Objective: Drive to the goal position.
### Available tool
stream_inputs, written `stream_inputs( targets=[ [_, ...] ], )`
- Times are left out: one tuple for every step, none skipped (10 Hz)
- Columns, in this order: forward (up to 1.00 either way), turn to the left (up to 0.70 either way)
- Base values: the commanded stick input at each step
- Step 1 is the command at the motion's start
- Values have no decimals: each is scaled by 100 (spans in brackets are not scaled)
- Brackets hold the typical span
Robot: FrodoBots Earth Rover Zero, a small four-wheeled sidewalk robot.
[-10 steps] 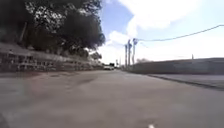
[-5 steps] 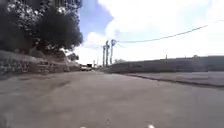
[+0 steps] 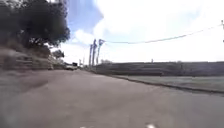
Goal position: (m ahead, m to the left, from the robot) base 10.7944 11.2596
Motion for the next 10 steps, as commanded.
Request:
stream_inputs(
  targets=[
    [70, 27],
    [70, 27],
    [70, 24],
    [70, 10],
    [70, 0],
    [70, 1],
    [70, 7],
    [70, 13],
    [70, 19],
    [70, 25]
  ],
)
